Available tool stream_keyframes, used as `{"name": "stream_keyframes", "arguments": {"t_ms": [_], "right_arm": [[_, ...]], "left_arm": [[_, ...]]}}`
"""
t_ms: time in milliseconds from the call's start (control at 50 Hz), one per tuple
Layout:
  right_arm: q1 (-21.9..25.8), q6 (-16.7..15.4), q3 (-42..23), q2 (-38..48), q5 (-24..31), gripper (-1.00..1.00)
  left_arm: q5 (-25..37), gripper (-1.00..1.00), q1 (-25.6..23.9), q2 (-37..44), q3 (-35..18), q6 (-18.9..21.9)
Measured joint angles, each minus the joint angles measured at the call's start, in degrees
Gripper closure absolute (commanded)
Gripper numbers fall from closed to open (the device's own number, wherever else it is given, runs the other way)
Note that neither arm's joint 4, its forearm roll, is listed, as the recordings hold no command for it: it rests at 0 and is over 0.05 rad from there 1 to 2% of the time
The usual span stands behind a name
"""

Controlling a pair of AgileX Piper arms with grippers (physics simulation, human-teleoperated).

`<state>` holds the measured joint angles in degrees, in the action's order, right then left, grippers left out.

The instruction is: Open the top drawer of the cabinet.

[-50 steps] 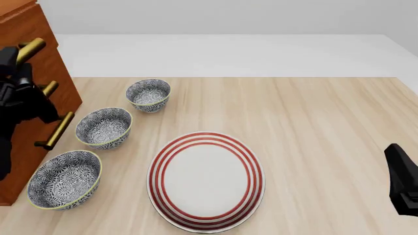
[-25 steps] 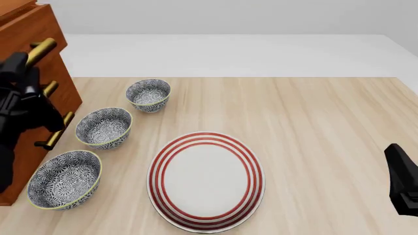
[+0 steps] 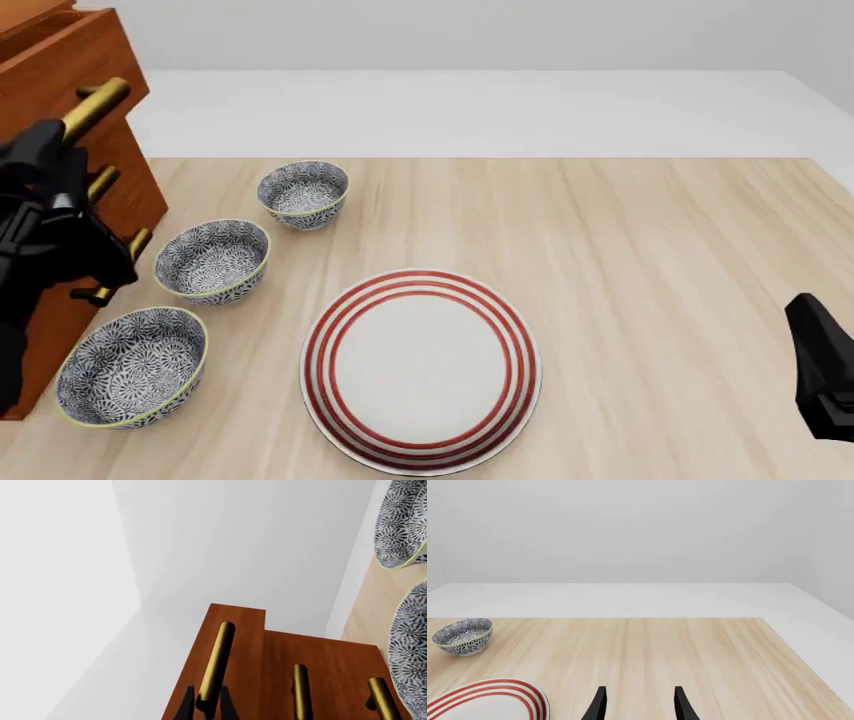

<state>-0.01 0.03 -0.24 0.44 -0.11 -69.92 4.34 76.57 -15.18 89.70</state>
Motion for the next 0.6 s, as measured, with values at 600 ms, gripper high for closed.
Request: {"name": "stream_keyframes", "arguments": {"t_ms": [600], "right_arm": [[0.0, 0.0, 0.0, 0.0, 0.0, -1.0]], "left_arm": [[0.0, 1.0, -0.7, -0.8, 0.7, -0.4]]}}
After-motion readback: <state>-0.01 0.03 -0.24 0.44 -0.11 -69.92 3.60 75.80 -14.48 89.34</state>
